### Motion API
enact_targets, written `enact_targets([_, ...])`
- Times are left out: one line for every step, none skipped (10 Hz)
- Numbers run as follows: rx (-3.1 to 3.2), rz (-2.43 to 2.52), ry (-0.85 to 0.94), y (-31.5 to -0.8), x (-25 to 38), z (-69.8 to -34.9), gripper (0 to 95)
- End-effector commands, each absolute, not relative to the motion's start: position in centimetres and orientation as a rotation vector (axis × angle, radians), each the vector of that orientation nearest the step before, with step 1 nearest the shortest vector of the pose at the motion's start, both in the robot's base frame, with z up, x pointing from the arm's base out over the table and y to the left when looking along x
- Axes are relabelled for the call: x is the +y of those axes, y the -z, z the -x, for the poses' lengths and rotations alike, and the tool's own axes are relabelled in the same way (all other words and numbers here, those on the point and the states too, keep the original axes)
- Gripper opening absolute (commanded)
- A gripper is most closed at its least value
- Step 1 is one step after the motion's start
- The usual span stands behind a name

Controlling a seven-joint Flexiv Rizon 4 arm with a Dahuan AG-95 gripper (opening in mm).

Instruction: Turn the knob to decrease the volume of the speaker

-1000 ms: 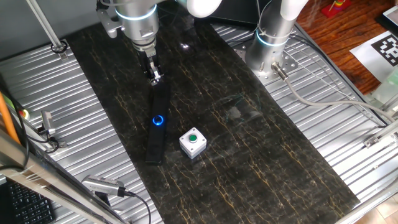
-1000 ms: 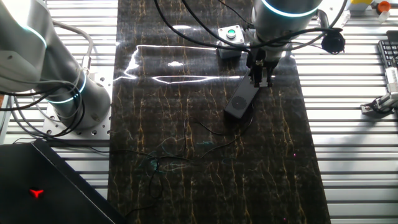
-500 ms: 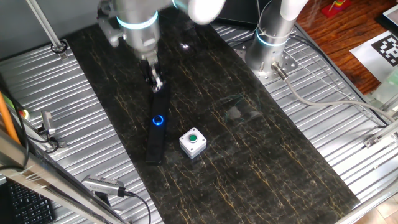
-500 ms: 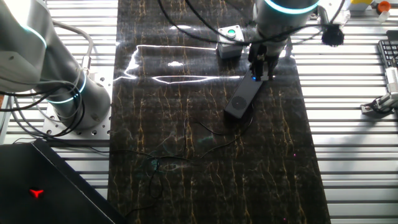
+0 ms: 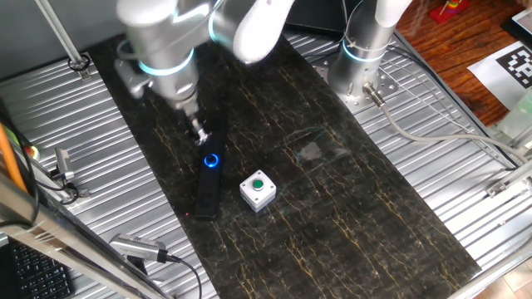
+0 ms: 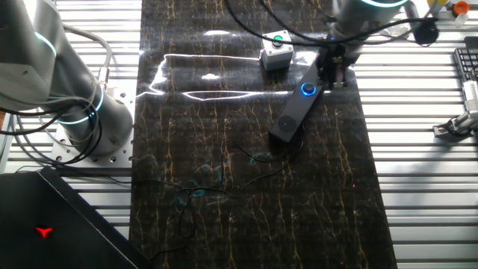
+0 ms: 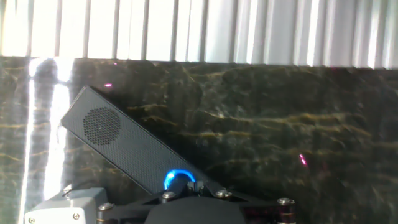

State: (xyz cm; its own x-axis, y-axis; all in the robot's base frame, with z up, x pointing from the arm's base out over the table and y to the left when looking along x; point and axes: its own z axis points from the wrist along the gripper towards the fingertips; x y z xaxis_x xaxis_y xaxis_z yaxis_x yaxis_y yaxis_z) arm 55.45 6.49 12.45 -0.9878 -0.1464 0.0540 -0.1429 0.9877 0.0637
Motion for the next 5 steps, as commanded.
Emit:
enact_targets([-3.081, -0.288, 0.108, -11.17, 7.33, -55.47, 0.0])
enact_targets([-3.082, -0.304, 0.111, -10.84, 7.38, -55.47, 0.0])
enact_targets([-3.083, -0.314, 0.109, -10.75, 7.38, -55.48, 0.0])
enact_targets([-3.084, -0.31, 0.102, -10.73, 7.39, -55.48, 19.0])
enact_targets([-3.088, -0.267, 0.091, -10.59, 7.38, -55.49, 19.0])
